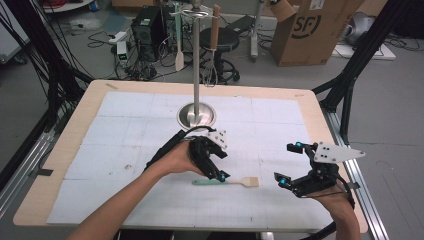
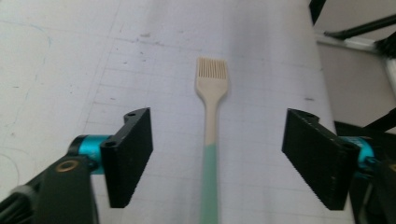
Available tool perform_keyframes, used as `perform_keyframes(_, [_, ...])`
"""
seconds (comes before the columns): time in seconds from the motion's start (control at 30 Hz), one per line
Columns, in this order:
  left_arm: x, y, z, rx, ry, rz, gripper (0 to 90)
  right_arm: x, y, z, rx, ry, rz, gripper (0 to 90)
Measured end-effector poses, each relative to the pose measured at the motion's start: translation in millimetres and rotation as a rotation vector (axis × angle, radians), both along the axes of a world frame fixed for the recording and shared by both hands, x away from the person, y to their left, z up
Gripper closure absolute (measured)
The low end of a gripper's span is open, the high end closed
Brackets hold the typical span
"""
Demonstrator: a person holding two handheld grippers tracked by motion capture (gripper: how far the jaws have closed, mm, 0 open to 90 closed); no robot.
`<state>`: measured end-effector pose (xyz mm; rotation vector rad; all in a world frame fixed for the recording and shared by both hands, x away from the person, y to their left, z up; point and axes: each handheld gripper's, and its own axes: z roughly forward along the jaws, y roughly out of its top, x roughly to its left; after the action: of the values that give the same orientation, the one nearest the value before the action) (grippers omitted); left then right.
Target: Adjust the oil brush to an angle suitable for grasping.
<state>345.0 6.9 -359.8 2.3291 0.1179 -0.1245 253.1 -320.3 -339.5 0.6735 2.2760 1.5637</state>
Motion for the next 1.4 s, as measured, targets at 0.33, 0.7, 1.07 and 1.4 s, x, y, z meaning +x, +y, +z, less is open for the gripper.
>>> perform_keyframes(0.33, [3.5, 59.0, 24.9, -0.065, -0.044, 0.119, 1.6, 1.8, -1.2, -2.3, 0.002, 0.002, -0.003, 0.0])
perform_keyframes(0.7, [-11.7, 132.2, 44.4, -0.172, -0.124, 0.236, 1.6, 2.1, -1.6, -3.0, 0.003, 0.002, -0.007, 0.0])
perform_keyframes(1.07, [-30.5, 188.4, 45.2, -0.282, -0.203, 0.338, 1.7, 1.7, -0.4, -2.3, -0.001, 0.003, -0.002, 0.0])
perform_keyframes(1.4, [-47.4, 225.1, 30.4, -0.323, -0.231, 0.428, 1.7, 1.5, -3.3, -1.9, 0.007, -0.001, -0.019, 0.0])
